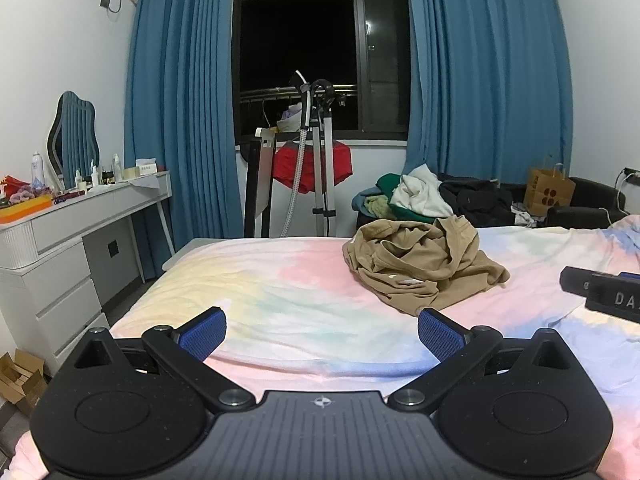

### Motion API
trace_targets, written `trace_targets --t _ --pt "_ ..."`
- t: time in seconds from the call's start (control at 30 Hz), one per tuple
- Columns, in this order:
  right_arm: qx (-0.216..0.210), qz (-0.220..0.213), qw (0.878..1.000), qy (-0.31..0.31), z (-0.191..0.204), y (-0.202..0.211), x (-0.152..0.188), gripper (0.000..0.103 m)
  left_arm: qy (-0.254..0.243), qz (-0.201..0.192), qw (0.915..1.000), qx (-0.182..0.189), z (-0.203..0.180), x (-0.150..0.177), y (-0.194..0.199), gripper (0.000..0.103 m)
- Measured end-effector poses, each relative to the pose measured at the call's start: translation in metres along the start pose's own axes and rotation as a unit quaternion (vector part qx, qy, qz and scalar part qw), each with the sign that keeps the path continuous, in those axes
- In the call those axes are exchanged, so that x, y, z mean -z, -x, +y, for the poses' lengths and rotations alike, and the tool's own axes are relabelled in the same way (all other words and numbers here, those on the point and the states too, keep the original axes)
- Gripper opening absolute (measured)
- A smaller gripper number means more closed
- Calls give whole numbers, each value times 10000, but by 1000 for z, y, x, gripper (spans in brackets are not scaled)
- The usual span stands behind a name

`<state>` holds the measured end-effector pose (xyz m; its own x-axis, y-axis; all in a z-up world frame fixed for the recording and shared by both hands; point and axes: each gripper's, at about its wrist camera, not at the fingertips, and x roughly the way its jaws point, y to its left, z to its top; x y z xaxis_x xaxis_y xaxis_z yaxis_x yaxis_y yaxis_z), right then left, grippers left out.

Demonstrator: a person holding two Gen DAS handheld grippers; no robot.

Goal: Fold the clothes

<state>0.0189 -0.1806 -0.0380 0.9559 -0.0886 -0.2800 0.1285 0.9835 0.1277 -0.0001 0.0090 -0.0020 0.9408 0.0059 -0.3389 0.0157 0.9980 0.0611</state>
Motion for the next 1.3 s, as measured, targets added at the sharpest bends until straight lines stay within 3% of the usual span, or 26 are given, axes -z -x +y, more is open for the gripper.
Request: trace_targets --t 0.43,0.63,1.03,1.3 --pt "-113 95 9998 -105 -6 -3 2 80 24 -153 9999 -75 0 14 -11 103" --pt "-227 142 9987 -437 -19 -5 2 80 33 -220 9997 -135 2 20 -12 103" --pt "-198 16 9988 -453 -27 -2 -2 80 -64 -85 9999 -71 -2 30 -23 103" --pt "-110 -28 9989 -454 -34 0 -4 80 -443 -56 9985 302 -16 5 -61 103"
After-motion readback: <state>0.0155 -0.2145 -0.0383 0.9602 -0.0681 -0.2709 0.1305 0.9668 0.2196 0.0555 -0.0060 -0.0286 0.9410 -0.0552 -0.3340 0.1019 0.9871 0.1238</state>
